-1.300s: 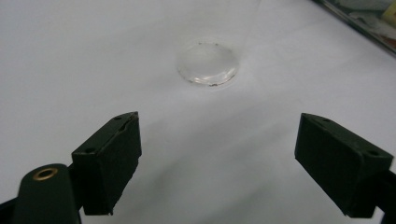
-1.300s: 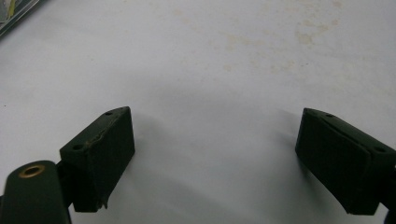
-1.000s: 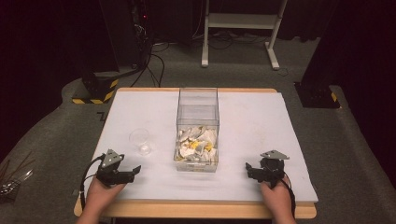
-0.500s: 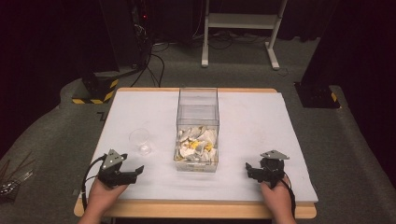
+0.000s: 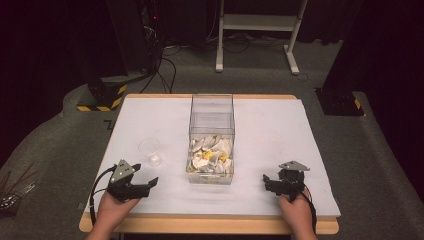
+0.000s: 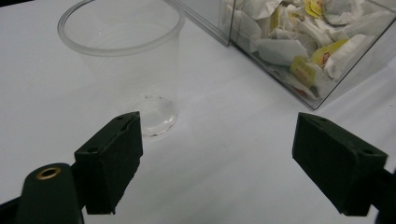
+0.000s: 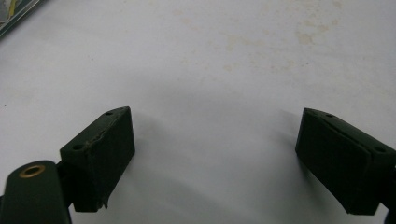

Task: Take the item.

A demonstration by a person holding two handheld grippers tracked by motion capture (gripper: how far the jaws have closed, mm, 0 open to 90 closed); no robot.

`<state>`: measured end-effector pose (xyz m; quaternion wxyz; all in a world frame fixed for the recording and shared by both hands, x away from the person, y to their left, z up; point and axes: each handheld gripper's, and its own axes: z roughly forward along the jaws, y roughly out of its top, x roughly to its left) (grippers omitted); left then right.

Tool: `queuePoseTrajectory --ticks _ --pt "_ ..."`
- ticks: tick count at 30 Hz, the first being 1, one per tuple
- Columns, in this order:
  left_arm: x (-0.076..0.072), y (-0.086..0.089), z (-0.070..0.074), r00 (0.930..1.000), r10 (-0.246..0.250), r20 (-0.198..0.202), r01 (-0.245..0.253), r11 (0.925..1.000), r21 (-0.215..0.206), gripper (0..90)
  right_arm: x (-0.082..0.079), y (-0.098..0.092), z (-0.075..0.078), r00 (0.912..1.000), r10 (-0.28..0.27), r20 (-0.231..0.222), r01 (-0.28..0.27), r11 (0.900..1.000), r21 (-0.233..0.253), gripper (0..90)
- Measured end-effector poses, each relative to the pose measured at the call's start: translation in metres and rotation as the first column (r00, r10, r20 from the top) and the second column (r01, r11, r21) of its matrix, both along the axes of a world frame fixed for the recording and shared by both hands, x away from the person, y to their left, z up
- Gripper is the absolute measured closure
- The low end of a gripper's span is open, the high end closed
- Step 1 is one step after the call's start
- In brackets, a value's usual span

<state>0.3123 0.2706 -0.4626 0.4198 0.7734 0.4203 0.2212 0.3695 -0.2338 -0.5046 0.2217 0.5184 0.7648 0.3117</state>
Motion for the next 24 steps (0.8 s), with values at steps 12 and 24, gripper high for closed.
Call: queuePoseTrajectory --ticks 12,24 --pt "0.001 -0.018 0.005 0.9991 -0.039 0.014 0.039 0.9992 -0.012 16.8 0.0 0.0 0.0 1.0 -0.001 0.002 0.001 1.0 0.0 11.7" --pt "0.007 -0.036 0.012 0.9964 -0.081 0.026 0.082 0.9961 -0.032 16.9 0.0 0.0 0.0 1.0 0.002 0.001 -0.002 1.0 -0.001 11.7"
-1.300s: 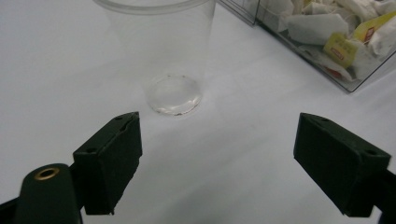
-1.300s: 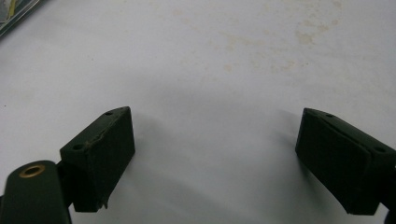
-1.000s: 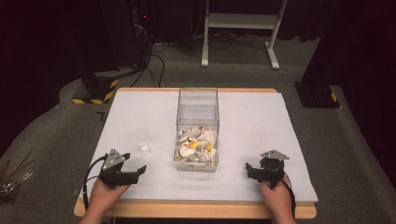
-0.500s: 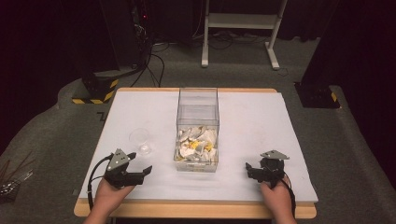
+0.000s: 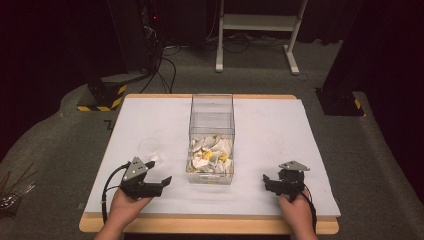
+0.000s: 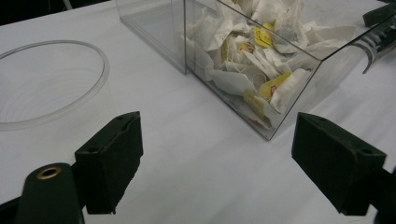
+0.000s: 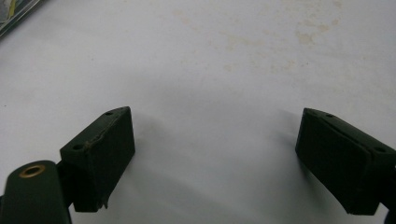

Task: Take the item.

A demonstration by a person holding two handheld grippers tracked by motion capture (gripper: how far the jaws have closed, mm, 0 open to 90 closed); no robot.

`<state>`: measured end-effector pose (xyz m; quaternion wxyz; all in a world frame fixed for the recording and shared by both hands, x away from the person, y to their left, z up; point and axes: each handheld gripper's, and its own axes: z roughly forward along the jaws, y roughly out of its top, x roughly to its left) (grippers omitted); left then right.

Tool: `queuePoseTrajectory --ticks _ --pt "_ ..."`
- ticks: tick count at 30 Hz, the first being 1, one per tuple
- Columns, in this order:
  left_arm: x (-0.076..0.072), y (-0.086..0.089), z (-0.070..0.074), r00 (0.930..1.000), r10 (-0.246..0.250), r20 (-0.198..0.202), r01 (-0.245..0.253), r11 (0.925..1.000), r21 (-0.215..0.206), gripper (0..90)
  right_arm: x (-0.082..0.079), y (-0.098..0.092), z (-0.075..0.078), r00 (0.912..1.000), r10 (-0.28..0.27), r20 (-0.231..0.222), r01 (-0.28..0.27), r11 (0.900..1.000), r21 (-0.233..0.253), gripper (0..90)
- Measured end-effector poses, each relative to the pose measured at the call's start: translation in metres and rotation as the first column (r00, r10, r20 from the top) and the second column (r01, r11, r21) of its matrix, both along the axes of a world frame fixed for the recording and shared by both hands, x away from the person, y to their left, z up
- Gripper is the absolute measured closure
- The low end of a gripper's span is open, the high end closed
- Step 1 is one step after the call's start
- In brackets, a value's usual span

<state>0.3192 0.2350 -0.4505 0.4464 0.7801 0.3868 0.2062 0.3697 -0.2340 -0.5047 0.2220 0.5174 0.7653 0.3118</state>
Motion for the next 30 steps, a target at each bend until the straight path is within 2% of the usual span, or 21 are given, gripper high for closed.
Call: queuePoseTrajectory --ticks 6,11,30 --pt "0.005 -0.005 0.007 0.9999 -0.01 0.005 0.01 0.9999 -0.009 17.1 0.0 0.0 0.0 1.0 0.001 0.001 -0.001 1.0 0.0 11.7" --pt "0.012 -0.011 0.015 0.9997 -0.025 -0.001 0.025 0.9986 -0.046 17.1 0.0 0.0 0.0 1.0 0.0 0.0 0.0 1.0 0.0 11.7" --pt "0.026 -0.043 0.035 0.9971 -0.074 0.021 0.074 0.9965 -0.038 17.9 0.0 0.0 0.0 1.0 0.0 0.001 0.0 1.0 0.0 11.7"
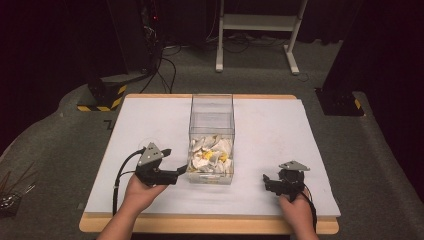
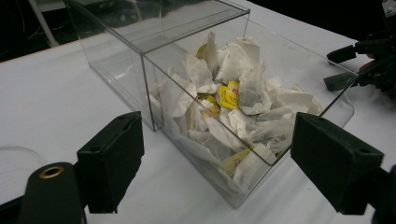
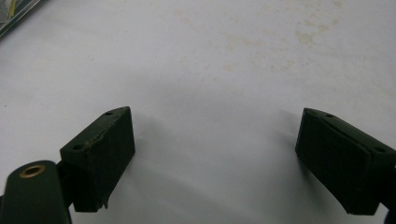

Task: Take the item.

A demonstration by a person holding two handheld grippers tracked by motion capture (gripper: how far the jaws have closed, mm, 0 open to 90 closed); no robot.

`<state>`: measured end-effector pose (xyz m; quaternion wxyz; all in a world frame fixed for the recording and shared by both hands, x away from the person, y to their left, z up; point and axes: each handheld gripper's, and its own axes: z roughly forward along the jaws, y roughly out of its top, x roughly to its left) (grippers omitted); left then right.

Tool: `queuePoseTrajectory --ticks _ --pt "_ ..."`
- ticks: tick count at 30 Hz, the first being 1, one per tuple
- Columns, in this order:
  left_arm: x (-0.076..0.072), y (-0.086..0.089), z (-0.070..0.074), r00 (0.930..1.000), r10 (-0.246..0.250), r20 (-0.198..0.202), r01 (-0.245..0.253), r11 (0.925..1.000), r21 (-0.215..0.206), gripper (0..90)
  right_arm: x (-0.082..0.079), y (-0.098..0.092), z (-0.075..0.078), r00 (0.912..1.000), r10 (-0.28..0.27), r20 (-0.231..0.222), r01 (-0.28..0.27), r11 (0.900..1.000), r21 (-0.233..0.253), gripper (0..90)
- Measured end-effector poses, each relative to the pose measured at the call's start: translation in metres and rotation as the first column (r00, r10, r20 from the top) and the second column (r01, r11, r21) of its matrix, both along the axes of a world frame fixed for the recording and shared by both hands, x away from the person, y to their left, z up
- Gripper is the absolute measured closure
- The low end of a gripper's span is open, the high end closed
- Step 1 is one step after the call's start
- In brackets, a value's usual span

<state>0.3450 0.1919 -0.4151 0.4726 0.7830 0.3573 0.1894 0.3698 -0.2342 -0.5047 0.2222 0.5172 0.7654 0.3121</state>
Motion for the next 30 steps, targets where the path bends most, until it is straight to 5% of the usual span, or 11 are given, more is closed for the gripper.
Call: queuePoseTrajectory --ticks 30 --pt "0.045 -0.06 0.006 0.9928 -0.079 -0.09 0.084 0.9951 0.052 18.8 0.0 0.0 0.0 1.0 -0.002 0.0 0.002 1.0 0.001 11.8"
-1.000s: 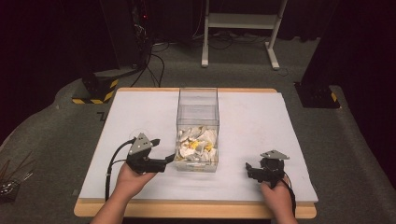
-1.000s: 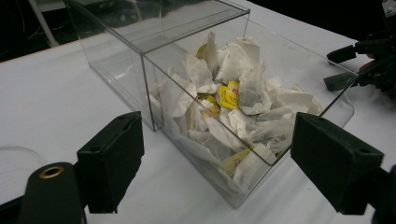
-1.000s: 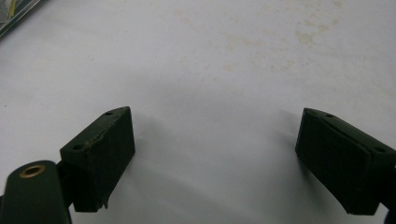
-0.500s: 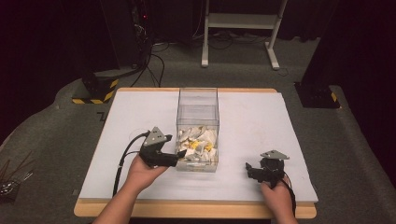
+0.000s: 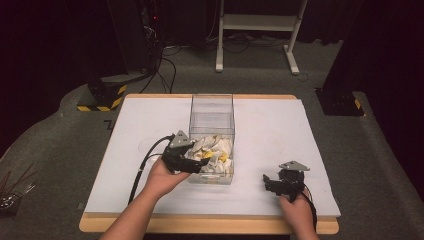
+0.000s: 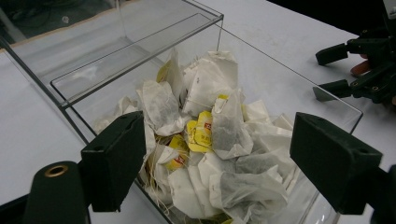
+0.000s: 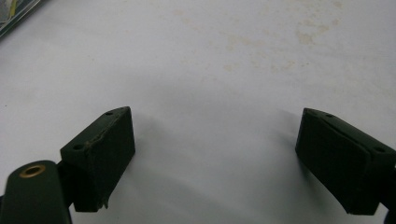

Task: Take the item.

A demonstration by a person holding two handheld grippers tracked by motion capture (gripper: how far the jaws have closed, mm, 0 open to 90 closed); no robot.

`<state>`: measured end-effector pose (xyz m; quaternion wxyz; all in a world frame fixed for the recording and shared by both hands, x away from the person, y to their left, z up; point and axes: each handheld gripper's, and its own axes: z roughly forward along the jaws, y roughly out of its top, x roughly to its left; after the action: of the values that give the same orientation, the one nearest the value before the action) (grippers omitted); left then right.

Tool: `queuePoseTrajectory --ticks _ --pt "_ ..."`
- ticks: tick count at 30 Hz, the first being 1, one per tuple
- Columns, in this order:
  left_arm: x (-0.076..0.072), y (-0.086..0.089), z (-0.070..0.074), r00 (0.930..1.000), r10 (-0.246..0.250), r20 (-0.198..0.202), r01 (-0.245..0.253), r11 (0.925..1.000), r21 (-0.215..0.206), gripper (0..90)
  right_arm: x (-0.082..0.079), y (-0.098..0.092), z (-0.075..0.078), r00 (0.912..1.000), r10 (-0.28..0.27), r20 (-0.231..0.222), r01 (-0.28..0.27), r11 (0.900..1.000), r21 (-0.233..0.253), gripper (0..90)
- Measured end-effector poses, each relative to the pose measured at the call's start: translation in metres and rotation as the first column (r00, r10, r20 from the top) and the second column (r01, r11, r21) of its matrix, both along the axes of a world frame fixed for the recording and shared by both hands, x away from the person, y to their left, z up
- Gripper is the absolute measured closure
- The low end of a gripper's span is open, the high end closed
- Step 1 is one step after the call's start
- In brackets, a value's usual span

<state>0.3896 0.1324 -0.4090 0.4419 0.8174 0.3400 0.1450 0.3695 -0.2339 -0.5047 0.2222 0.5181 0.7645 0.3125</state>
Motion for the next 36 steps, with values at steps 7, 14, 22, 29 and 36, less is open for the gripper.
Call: queuePoseTrajectory --ticks 7,14,22,29,36 --pt "0.008 -0.012 0.003 0.9994 -0.023 -0.028 0.024 0.9991 0.036 19.5 0.0 0.0 0.0 1.0 0.001 0.002 -0.001 1.0 -0.001 11.8" --pt "0.019 -0.024 0.003 0.9975 -0.033 -0.062 0.038 0.996 0.08 22.3 0.0 0.0 0.0 1.0 0.001 0.0 -0.001 1.0 0.0 11.8" --pt "0.025 -0.035 -0.001 0.9944 -0.039 -0.098 0.05 0.9918 0.118 28.2 0.0 0.0 0.0 1.0 0.002 0.0 -0.002 1.0 -0.001 11.9" --pt "0.032 -0.043 -0.002 0.9908 -0.031 -0.132 0.054 0.9823 0.179 34.0 0.0 0.0 0.0 1.0 0.002 0.0 -0.002 1.0 -0.001 11.9" --pt "0.035 -0.053 -0.006 0.9848 -0.041 -0.169 0.08 0.9699 0.23 45.9 -0.001 0.0 0.0 1.0 0.002 0.0 -0.002 1.0 0.0 11.9"
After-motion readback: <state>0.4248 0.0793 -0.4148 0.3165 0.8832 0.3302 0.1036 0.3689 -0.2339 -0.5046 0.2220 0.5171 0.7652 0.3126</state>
